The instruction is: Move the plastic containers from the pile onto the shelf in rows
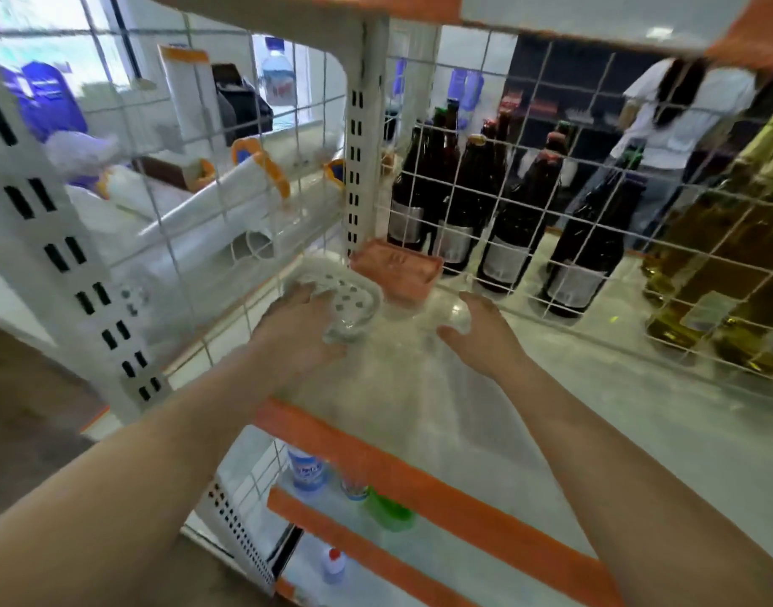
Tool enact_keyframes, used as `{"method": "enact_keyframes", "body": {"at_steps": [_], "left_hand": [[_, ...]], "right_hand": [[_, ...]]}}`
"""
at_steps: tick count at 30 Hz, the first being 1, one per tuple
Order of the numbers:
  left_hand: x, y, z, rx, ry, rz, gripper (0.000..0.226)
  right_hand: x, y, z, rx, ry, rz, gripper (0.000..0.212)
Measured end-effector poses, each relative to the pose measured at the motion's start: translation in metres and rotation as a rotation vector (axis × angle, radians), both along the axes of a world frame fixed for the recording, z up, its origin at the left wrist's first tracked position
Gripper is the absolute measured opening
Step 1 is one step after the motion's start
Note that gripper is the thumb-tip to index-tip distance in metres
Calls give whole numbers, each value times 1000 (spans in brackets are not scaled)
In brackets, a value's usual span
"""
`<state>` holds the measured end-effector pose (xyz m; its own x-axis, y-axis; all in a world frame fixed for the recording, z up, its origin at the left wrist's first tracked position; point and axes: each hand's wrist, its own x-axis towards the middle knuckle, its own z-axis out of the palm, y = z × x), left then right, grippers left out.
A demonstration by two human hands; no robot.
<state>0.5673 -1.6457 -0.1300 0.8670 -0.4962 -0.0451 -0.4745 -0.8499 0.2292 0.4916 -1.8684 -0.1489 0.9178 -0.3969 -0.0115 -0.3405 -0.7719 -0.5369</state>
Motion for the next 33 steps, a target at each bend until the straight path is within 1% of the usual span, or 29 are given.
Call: {"method": "enact_keyframes", "body": {"at_steps": [2, 4, 5, 7, 8, 10, 12, 17, 21, 23, 26, 28, 33], "left_hand": [[14, -7, 5, 4, 8, -8, 91], [28, -13, 5, 20, -63, -36, 113], [35, -16, 5, 56, -95, -68, 118], [48, -21, 4, 138, -77, -125, 113], [53, -23, 3, 176, -52, -146, 111], [61, -27, 4, 228, -9, -161, 112], [70, -29, 4, 255, 3, -193, 116], [80, -28, 4, 287, -21, -260, 121], [89, -30, 5, 307, 18, -227, 111], [89, -30, 4, 339, 51, -204, 114], [83, -31, 4, 383, 97, -152, 122], [80, -31, 6, 385, 103, -125, 118], [70, -28, 6, 363, 74, -112, 111]], "right_hand": [[22, -7, 0, 4, 3, 11, 67], [39, -11, 3, 43, -5, 1, 67], [46, -13, 2, 65, -35, 6, 66], [58, -16, 4, 134, -68, -1, 65], [63, -17, 5, 156, -65, -5, 68], [73, -17, 10, 202, -55, -16, 77], [85, -19, 12, 204, -48, -13, 80], [96, -22, 17, 173, -4, 46, 66], [102, -18, 18, 68, 93, 62, 72], [102, -19, 15, 43, 149, 77, 69], [102, -23, 10, 59, 155, 98, 69], [103, -22, 9, 67, 142, 112, 73], [111, -17, 3, 85, 129, 103, 68]]}}
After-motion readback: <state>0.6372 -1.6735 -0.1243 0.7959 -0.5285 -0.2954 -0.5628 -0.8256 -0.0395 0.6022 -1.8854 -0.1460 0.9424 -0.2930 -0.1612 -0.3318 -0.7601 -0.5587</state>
